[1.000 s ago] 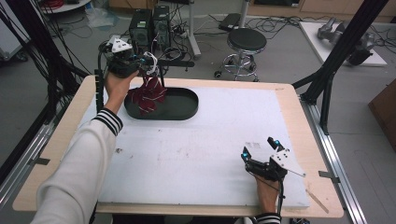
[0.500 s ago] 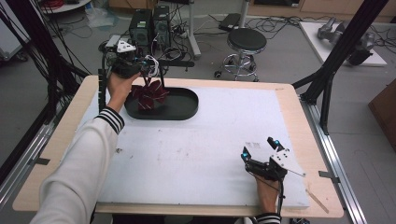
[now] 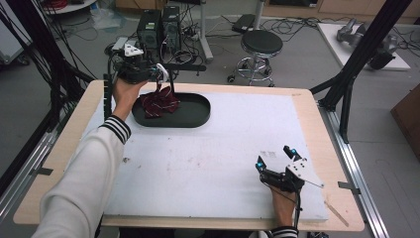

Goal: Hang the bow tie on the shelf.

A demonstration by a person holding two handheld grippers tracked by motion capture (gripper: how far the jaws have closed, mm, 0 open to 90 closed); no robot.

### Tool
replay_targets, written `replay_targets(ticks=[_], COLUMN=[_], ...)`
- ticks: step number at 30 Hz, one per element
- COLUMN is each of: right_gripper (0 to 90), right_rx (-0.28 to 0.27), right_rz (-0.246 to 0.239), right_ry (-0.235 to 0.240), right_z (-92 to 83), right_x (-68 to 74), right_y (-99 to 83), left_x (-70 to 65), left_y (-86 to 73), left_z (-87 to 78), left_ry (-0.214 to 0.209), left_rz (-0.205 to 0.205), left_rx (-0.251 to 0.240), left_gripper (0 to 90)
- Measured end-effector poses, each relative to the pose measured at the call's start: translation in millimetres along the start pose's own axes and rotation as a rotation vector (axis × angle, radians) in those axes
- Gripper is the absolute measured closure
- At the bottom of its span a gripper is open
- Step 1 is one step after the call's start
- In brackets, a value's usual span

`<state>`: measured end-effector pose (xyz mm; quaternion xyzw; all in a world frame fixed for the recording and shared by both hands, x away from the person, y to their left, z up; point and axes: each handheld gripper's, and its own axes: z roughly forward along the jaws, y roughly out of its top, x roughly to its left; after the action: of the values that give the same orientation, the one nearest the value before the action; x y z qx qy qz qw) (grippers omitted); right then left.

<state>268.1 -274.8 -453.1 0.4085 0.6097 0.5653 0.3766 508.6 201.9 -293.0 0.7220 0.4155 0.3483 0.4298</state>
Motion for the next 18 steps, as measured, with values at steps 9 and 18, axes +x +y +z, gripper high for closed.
replay_targets(ticks=[9, 18], right_gripper=[0.8, 0.8], right_rx=[-0.007, -0.007], right_rz=[-0.006, 0.006], right_ry=[-0.002, 0.001], right_z=[-0.2, -0.7], right_x=[-0.6, -0.5], right_y=[-0.1, -0.3], left_x=[2.3, 7.6], left_y=[-11.9, -38.7], left_z=[-25.2, -49.0], left_ry=[-0.088, -0.234], left_rz=[0.022, -0.013], left_rx=[-0.088, -0.185], left_gripper=[20.6, 12.4])
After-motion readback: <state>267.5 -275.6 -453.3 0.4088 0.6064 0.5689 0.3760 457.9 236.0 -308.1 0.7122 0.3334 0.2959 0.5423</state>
